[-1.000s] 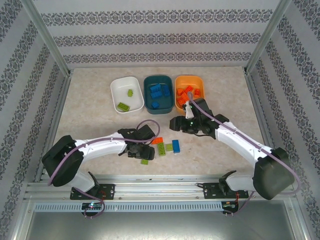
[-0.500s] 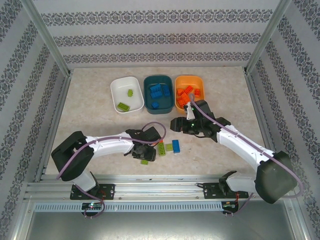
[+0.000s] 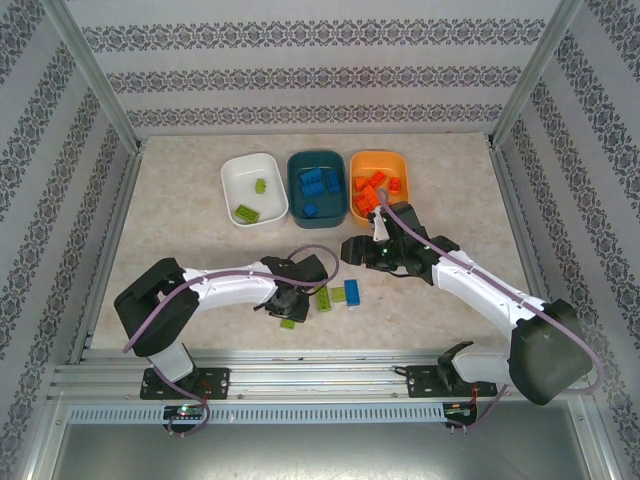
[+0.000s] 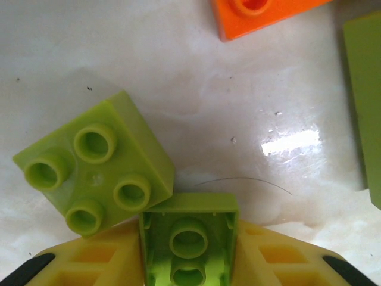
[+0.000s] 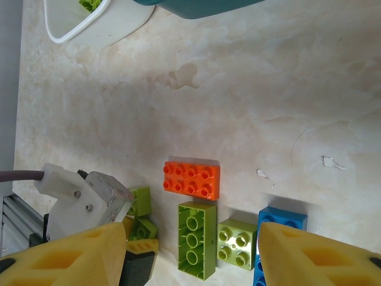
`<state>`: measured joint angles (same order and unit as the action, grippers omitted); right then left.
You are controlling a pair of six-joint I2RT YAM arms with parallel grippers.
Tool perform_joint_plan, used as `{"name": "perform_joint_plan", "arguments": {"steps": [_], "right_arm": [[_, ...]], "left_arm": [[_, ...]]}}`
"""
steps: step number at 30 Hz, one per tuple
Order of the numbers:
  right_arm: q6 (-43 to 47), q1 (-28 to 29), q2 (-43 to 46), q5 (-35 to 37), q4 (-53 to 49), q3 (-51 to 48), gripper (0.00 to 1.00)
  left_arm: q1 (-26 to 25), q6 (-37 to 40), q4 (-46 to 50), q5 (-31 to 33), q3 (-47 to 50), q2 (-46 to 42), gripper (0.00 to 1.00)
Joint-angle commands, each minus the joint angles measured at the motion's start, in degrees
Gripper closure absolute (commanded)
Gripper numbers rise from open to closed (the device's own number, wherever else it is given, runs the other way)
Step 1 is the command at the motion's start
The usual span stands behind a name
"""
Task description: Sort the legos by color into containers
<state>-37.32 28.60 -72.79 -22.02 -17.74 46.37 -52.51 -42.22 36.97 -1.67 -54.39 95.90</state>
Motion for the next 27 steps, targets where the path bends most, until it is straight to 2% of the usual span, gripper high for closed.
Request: {"name": "perform_joint_plan", "arguments": {"steps": [1, 3, 9, 14, 17, 21, 27], "right_arm": [[0.1, -0.3, 1.1, 1.3, -0.3, -0.1, 0.39], [-0.1, -0.4, 1.1, 1.5, -0.1, -0.2, 0.4], [-0.6, -0.3, 0.5, 1.1, 0.3, -0.3, 0.39], [1.9, 1.4, -3.6, 4.9, -7.9, 3.1, 0.39], [4.2, 5.1, -8.0, 8.5, -13.0, 6.6, 0.38], [4.6, 10.6, -13.4, 11.2, -14.5, 9.8, 0.37], [3.9, 17.6, -21.8, 14.9, -16.4, 16.0, 0.37]], "left_arm": [[-0.7, 0.8, 1.1, 1.8, 0.5, -0.8, 0.66], [-0.7, 0.7, 1.5, 2.8, 1.0, -2.9, 0.69], [0.2, 1.0, 4.0, 4.4, 1.2, -8.1, 0.69], [2.8, 3.0, 8.3, 5.8, 0.0, -13.8, 0.69], [7.4, 5.9, 10.4, 5.1, -1.2, -17.5, 0.69], [17.0, 11.7, 12.7, 2.1, -4.5, -19.8, 0.69], [30.8, 20.5, 14.4, -2.1, -15.0, -14.3, 0.68]]}}
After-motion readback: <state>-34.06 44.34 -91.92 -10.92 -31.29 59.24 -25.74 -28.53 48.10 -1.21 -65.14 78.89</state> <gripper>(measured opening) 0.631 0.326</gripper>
